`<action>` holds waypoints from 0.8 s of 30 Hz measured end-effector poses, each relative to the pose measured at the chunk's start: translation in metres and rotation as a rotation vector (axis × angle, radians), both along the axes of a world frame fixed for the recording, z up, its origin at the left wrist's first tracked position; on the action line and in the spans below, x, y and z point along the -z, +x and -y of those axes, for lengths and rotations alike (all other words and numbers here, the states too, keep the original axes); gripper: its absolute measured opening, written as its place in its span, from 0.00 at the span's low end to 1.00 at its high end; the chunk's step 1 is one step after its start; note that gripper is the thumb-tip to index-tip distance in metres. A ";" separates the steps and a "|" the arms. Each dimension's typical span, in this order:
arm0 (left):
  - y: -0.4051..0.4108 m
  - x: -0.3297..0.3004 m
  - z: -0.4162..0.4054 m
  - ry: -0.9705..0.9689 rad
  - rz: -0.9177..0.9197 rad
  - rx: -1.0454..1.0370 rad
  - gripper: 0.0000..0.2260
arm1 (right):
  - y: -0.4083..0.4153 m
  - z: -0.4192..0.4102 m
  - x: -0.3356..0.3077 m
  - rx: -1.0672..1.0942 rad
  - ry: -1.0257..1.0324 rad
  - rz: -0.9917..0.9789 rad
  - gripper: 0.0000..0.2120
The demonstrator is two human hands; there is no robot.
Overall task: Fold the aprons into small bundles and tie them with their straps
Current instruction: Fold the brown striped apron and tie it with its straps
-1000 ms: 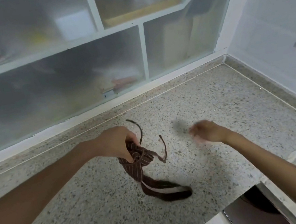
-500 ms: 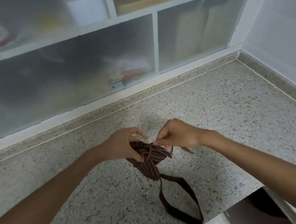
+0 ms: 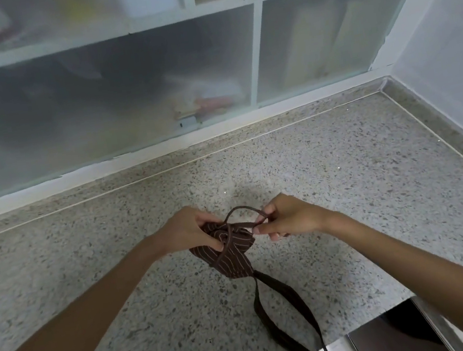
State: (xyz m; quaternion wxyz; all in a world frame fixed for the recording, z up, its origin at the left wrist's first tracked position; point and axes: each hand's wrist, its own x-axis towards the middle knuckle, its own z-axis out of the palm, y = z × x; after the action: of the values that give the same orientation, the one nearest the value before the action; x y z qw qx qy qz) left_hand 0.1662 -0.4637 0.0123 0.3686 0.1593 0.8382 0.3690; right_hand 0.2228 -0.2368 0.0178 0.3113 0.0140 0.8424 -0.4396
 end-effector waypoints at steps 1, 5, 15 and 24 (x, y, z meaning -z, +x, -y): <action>-0.001 -0.002 0.003 0.004 0.006 0.017 0.20 | -0.002 -0.004 -0.007 -0.035 -0.003 0.023 0.12; 0.002 -0.018 0.012 0.053 0.045 0.180 0.19 | -0.008 -0.026 -0.036 -0.084 -0.052 0.144 0.14; -0.009 -0.024 0.007 0.014 0.005 -0.169 0.12 | -0.004 -0.039 -0.046 0.171 -0.219 0.018 0.11; -0.036 -0.017 -0.012 0.200 0.161 -0.840 0.10 | 0.024 0.033 -0.011 0.198 -0.495 0.214 0.14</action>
State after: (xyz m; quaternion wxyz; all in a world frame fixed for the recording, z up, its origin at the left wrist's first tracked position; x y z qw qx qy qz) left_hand 0.1303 -0.4514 0.0293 0.2333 -0.1899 0.7590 0.5774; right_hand 0.2465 -0.2696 0.0285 0.3477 0.0663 0.6664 -0.6562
